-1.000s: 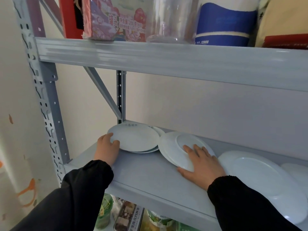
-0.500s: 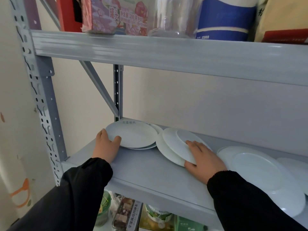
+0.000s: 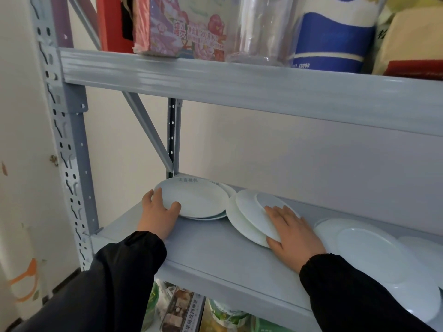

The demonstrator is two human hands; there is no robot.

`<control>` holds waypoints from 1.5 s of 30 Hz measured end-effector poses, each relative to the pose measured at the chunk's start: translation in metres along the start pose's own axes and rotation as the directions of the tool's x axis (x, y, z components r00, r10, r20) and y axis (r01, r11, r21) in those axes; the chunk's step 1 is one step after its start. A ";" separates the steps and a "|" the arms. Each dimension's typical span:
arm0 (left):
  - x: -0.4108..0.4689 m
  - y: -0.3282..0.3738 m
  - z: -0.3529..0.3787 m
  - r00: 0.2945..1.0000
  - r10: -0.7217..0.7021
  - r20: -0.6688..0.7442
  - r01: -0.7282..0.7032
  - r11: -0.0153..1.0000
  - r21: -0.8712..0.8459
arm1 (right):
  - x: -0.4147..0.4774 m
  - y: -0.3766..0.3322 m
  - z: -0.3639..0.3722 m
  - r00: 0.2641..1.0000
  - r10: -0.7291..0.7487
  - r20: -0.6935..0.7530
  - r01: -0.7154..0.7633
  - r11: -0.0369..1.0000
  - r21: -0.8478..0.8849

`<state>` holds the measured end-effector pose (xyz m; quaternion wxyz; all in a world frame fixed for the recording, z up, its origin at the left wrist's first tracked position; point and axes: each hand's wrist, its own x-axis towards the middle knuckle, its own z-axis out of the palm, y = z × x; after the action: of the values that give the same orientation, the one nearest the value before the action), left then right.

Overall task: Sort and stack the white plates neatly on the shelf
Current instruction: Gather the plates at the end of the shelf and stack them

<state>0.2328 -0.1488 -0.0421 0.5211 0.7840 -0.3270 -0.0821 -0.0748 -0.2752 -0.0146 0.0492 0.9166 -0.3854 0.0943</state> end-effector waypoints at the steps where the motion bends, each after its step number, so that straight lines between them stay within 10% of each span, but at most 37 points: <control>1: 0.000 0.001 0.000 1.000 0.000 0.001 0.000 1.000 0.005 | 0.001 -0.002 -0.001 1.000 -0.020 0.006 0.020 1.000 -0.011; 25: -0.009 0.016 -0.006 1.000 -0.006 -0.019 0.007 0.999 0.044 | -0.007 0.016 -0.003 0.999 0.007 0.048 -0.002 0.995 -0.104; 38: -0.008 0.017 -0.008 1.000 -0.002 -0.021 0.002 1.000 0.025 | 0.043 0.017 -0.064 0.831 0.021 -0.556 0.171 0.941 0.291; 42: -0.009 0.018 -0.007 1.000 -0.009 -0.024 0.010 0.999 0.043 | 0.064 -0.017 -0.084 0.728 0.176 -0.662 0.278 0.807 0.520; 45: -0.009 0.019 -0.008 1.000 -0.019 -0.018 0.019 1.000 0.023 | 0.084 -0.046 -0.082 0.764 0.414 -0.495 0.282 0.476 0.833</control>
<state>0.2209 -0.1421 -0.0238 0.5142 0.7938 -0.3157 -0.0761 0.0049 -0.2880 0.0825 -0.3016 0.6995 -0.2773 0.5855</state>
